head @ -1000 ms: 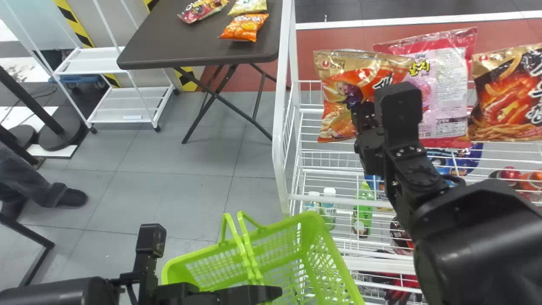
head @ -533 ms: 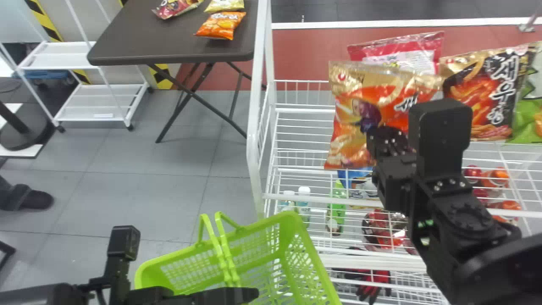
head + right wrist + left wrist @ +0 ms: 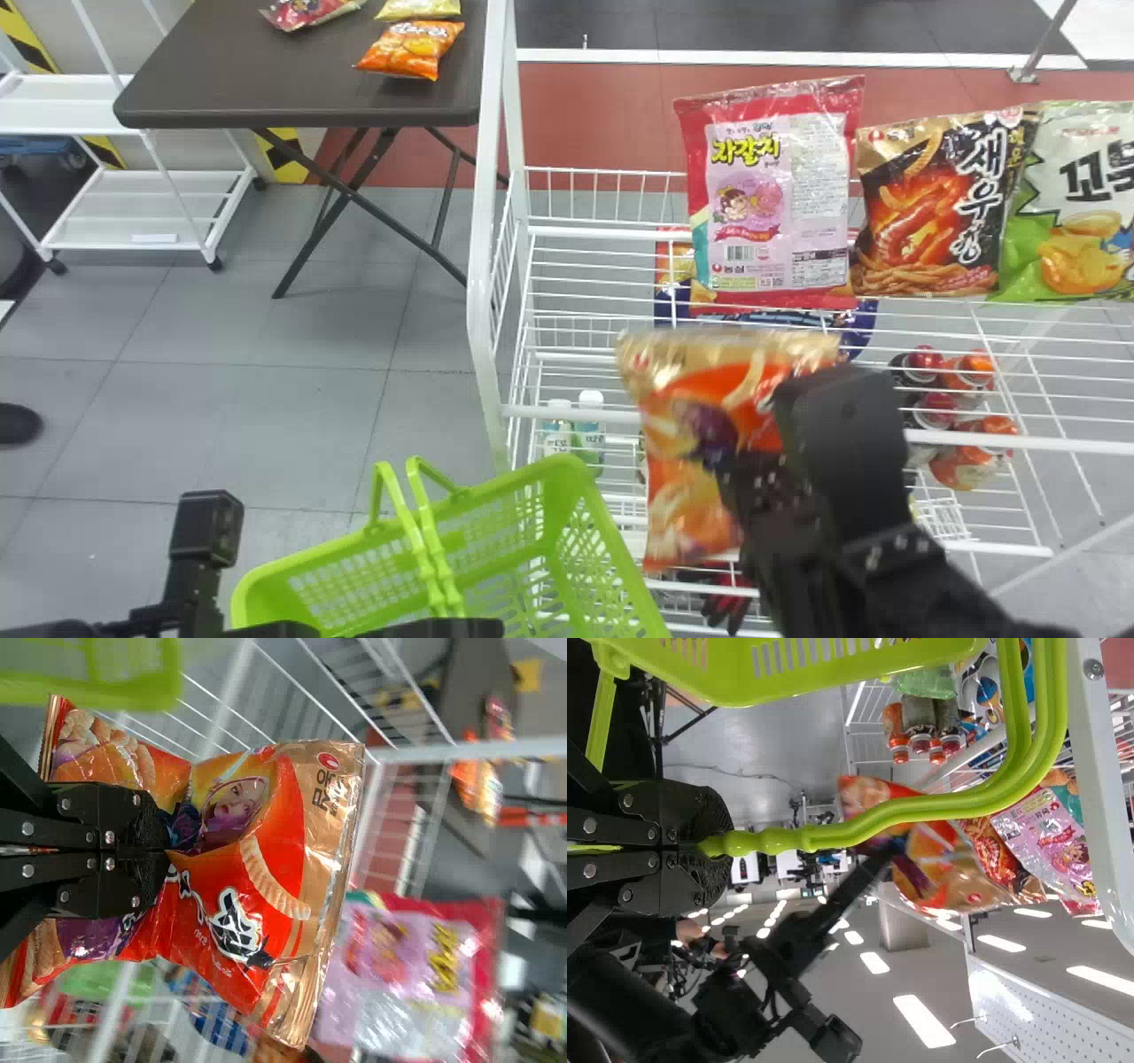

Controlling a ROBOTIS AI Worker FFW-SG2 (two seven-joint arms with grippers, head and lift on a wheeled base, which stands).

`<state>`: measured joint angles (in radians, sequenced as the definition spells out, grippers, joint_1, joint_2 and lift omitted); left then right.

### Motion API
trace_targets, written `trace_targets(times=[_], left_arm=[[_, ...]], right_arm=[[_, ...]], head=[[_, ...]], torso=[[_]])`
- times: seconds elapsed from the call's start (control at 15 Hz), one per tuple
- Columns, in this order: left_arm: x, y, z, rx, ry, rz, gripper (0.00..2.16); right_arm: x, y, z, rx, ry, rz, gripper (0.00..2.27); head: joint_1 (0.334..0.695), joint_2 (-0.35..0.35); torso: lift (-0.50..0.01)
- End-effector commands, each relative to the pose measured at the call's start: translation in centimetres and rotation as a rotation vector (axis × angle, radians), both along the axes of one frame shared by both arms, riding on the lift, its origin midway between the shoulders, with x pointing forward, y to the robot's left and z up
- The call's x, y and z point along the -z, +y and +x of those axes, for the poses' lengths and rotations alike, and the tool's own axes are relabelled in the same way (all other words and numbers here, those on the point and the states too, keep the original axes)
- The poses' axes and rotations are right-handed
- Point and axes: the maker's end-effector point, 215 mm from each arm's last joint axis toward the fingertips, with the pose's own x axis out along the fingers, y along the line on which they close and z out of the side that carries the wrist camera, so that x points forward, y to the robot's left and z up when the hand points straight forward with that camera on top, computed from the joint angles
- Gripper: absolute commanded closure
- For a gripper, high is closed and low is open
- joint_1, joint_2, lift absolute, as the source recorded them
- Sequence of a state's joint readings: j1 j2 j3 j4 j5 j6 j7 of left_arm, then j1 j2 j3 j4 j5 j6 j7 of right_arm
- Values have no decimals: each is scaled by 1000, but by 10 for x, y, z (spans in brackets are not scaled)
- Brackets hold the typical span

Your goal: Hold basket handle with left hand then pick Saewookkang with right hand and place into basket

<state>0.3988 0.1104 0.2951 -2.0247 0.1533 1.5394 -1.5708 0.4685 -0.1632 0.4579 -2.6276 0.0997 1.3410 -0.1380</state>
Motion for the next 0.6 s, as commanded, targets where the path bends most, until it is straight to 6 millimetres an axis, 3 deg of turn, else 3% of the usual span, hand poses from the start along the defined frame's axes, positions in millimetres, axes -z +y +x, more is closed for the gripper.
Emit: trace_targets(times=[0.0,0.27,0.53], left_arm=[[-2,-1,-3,0,29,-18,2152],[-3,-2,-5,0,29,-20,2152],[-4,-3,-7,1,26,-19,2152]], right_arm=[[23,28,-31,-81,88,-14,2246],[68,82,-41,-195,131,-3,2246],[104,130,-68,-284,209,60,2223]], head=[[695,67],[695,190],[695,321]], torso=[[-18],[-17],[-17]])
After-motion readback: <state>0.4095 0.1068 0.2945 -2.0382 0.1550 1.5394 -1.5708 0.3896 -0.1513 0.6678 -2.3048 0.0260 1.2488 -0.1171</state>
